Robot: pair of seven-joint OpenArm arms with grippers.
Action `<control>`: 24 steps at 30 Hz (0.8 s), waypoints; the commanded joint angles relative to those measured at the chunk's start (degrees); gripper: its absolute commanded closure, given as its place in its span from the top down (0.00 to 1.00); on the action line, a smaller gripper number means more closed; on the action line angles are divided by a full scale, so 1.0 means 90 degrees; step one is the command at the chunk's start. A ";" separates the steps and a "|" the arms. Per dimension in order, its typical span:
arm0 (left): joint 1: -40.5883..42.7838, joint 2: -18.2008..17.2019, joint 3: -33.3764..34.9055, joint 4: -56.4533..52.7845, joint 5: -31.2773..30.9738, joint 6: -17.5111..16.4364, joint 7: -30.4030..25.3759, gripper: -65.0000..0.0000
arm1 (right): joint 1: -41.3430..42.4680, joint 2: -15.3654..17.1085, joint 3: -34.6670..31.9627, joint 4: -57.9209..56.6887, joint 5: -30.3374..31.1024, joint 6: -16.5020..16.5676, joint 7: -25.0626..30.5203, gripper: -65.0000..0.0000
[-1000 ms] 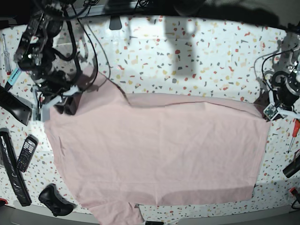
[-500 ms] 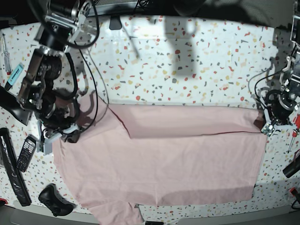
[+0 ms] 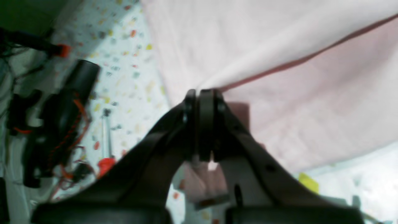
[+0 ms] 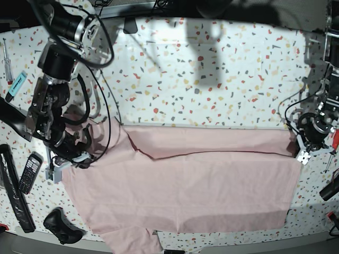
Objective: Fold the T-shirt properly
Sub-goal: 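Lift the shoulder edge and drag it toward the hem with both grippers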
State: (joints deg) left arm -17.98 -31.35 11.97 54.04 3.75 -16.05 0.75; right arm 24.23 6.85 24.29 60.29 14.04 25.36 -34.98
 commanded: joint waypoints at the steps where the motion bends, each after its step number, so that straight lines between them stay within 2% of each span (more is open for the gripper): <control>1: -0.0175 -0.0097 -0.0070 0.0036 -0.0027 0.0090 -0.0199 0.00 | 0.0223 0.0087 -0.0005 0.0073 0.0100 0.0022 0.0243 0.00; 6: -0.0206 -0.0044 -0.0070 0.0002 -0.0024 0.0095 -0.0257 0.00 | 0.0279 0.0148 -0.0078 -0.0010 0.0078 0.0022 0.0362 0.00; 9: -0.0245 -0.0044 -0.0070 0.0002 -0.0029 0.0095 -0.0257 0.00 | 0.0306 0.0308 -0.0425 -0.0134 -0.0376 0.0019 0.0525 0.00; 10: -0.0257 -0.0044 -0.0070 0.0002 -0.0032 0.0095 -0.0267 0.00 | 0.0328 0.0403 -0.0617 -0.0209 -0.0393 0.0019 0.0600 0.09; 12: -0.0265 -0.0041 -0.0070 0.0002 -0.0044 0.0095 -0.0287 0.00 | 0.0432 0.0571 -0.1013 -0.0362 -0.0457 0.0019 0.0729 0.34; 13: -0.0265 -0.0041 -0.0070 0.0002 -0.0044 0.0095 -0.0287 0.00 | 0.0508 0.0631 -0.1188 -0.0420 -0.0532 0.0017 0.0758 0.40; 18: -0.0265 -0.0049 -0.0073 0.0002 -0.0044 0.0095 -0.0274 0.00 | 0.0942 0.0741 -0.1676 -0.0452 -0.0984 0.0005 0.0726 0.40; 22: -0.0265 -0.0049 -0.0073 0.0005 -0.0121 0.0100 -0.0075 0.08 | 0.1197 0.0770 -0.1661 -0.0449 -0.0656 0.0019 0.0153 0.40; 24: -0.0260 -0.0090 -0.0073 0.0005 -0.0563 0.0095 -0.0039 0.08 | 0.1202 0.0811 -0.1661 -0.0449 -0.0663 0.0029 -0.0017 0.40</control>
State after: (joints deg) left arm -18.72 -30.79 11.97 53.34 -1.41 -15.99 1.69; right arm 33.26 13.43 9.06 55.22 7.60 25.39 -36.16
